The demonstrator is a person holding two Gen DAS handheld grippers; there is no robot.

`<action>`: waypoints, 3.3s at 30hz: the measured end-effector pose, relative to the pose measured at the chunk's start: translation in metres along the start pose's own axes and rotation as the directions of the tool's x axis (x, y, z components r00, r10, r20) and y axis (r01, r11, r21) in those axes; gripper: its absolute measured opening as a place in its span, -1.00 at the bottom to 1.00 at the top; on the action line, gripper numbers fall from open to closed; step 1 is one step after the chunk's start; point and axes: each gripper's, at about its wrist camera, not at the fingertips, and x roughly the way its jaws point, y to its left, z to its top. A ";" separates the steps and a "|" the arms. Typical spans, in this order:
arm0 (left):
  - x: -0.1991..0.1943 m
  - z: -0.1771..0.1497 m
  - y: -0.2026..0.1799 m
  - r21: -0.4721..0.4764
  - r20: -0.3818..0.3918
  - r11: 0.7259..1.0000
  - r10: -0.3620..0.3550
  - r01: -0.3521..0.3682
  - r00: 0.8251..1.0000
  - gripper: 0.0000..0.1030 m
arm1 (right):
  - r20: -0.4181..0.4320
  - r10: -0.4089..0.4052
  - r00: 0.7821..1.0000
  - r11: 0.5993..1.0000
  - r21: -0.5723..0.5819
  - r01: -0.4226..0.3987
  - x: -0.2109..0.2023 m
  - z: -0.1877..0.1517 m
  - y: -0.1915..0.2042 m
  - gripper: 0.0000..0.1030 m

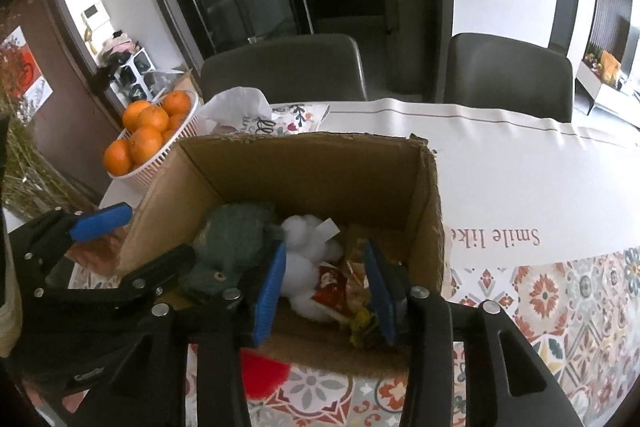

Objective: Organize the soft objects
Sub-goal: 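Open both tools to drop the glove and snack packet into the box, then grasp the pink-red packet with the left tool while the right tool grasps the red pompom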

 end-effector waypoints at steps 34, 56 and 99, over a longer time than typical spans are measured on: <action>-0.114 -0.123 0.024 -0.094 0.145 0.990 0.121 -0.108 0.982 0.84 | 0.096 0.064 0.993 0.995 -0.087 -0.056 -0.077 -0.092 0.067 0.24; -0.037 -0.178 0.013 -0.048 0.053 0.998 0.032 -0.030 0.998 0.84 | -0.041 0.102 0.994 0.985 -0.134 -0.106 -0.001 -0.131 0.063 0.27; 0.093 -0.154 0.014 0.063 -0.001 0.984 -0.170 0.169 0.986 0.77 | -0.120 0.228 0.966 0.967 -0.092 -0.239 0.104 -0.122 0.055 -0.23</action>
